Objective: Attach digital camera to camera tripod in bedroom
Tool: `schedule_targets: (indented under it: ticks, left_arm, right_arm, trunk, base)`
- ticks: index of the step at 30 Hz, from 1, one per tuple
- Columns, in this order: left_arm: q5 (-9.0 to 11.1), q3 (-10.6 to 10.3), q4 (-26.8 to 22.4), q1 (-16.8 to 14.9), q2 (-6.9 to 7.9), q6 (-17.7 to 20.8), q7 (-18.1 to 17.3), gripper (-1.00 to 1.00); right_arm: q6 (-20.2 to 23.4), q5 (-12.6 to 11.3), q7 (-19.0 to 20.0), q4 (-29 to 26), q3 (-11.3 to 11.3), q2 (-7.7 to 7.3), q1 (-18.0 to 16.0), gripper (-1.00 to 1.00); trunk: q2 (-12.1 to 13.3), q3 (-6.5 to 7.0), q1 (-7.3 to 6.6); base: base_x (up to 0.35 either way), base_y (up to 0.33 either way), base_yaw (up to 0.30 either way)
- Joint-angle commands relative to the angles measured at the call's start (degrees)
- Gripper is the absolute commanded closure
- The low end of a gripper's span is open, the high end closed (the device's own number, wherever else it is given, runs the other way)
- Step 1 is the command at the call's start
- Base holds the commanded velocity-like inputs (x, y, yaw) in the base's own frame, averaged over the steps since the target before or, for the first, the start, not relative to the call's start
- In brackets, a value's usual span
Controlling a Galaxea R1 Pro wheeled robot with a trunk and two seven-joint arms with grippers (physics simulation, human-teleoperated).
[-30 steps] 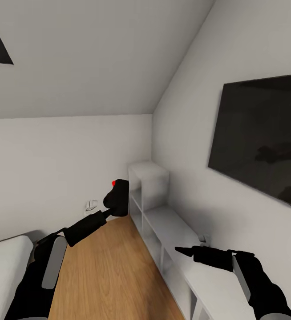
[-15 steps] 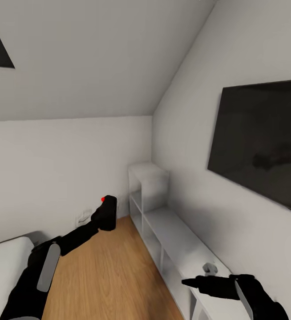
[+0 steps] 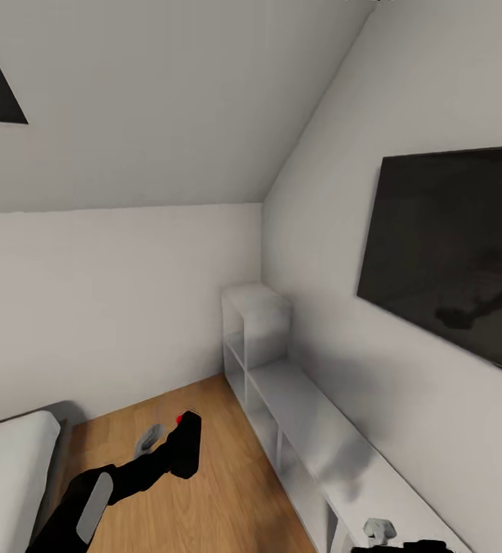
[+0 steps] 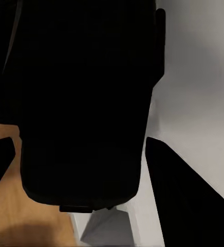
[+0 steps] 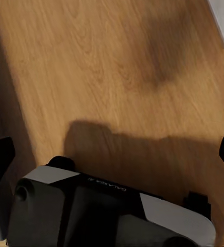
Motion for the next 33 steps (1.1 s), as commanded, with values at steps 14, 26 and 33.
schedule_targets:
  ticks: [14,26,33]
  left_arm:
    - [-10.84,-0.10,26.13,-0.04,-0.20,-16.38,9.15,1.00]
    - [-14.64,-0.12,46.17,3.68,-0.42,-36.49,32.21,1.00]
    - [-14.75,-0.09,47.19,8.01,-0.11,-38.98,37.83,1.00]
  right_arm:
    - [-10.34,3.52,-10.26,16.16,-0.15,0.01,0.22,-1.00]
    - [-20.09,7.34,-26.73,17.76,-0.18,0.48,8.38,-1.00]
    - [-21.28,7.40,-28.65,17.82,-0.20,0.82,13.43,-1.00]
  trunk:
    - [5.56,2.44,-3.07]
    - [10.37,4.59,-5.71]
    - [13.18,5.85,-7.24]
  base:
    - [0.000,0.000,0.000]
    - [0.000,0.000,0.000]
    - [0.000,0.000,0.000]
